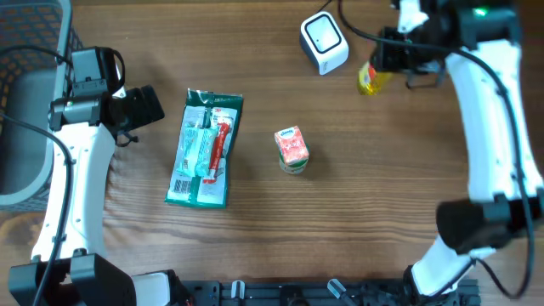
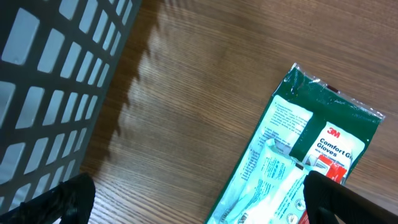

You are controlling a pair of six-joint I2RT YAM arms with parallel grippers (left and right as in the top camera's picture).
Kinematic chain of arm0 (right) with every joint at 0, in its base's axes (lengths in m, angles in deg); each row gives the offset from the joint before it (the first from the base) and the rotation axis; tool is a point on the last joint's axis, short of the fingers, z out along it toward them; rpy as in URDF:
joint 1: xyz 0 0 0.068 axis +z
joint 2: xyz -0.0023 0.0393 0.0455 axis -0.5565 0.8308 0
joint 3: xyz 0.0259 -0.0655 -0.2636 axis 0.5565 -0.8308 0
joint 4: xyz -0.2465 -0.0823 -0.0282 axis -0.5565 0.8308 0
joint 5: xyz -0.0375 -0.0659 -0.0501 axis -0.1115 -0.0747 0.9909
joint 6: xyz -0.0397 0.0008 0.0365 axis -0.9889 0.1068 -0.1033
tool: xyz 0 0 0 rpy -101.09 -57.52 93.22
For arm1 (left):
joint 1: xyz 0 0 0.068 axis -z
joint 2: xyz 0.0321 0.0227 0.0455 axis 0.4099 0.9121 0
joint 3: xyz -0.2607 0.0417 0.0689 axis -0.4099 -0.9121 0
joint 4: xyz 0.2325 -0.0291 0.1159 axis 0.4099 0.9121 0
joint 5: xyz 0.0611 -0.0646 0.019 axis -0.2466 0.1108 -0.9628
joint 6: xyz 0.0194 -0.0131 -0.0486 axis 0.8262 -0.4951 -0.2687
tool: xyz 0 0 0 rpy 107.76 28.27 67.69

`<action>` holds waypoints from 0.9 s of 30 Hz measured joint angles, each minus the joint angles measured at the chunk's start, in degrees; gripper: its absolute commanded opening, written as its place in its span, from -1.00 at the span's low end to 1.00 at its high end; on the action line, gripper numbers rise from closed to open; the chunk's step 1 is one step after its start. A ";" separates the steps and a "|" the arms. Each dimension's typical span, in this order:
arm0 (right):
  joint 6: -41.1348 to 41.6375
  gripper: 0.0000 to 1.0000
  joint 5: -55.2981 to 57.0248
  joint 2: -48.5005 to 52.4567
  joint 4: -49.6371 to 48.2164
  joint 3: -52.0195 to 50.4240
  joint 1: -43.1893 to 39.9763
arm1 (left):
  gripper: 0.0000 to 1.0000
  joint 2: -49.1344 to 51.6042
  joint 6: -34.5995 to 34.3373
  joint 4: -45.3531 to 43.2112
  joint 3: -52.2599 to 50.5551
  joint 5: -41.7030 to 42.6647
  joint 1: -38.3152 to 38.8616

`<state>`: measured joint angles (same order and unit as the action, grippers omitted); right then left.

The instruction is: Scan the item barcode

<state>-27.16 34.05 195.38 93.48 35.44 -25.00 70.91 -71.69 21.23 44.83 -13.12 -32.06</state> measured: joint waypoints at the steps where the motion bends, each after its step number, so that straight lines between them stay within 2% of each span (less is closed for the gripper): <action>1: 0.02 -0.66 1.09 1.03 -1.77 0.00 0.48 | 1.00 0.00 0.00 0.07 0.00 0.00 0.00; 7: -3.45 -0.68 18.78 5.73 -18.14 0.00 7.48 | 1.00 0.00 0.00 0.04 0.00 0.02 0.00; 12: -12.61 -0.68 39.06 9.05 -32.92 0.22 16.61 | 1.00 0.00 0.00 -0.02 0.00 0.02 0.00; 16: -18.01 -0.68 50.05 15.19 -39.98 0.26 22.53 | 1.00 0.00 0.00 0.00 0.00 0.00 0.00; 24: -33.44 -0.72 68.54 29.35 -55.69 0.24 24.50 | 1.00 0.00 0.00 0.02 0.00 0.02 0.00; 27: -35.65 -0.72 71.14 31.74 -56.22 0.24 24.46 | 1.00 0.00 0.00 0.02 0.00 0.02 0.00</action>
<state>-62.81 105.20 227.12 37.27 35.68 -0.54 70.91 -71.69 21.26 44.83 -13.10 -32.06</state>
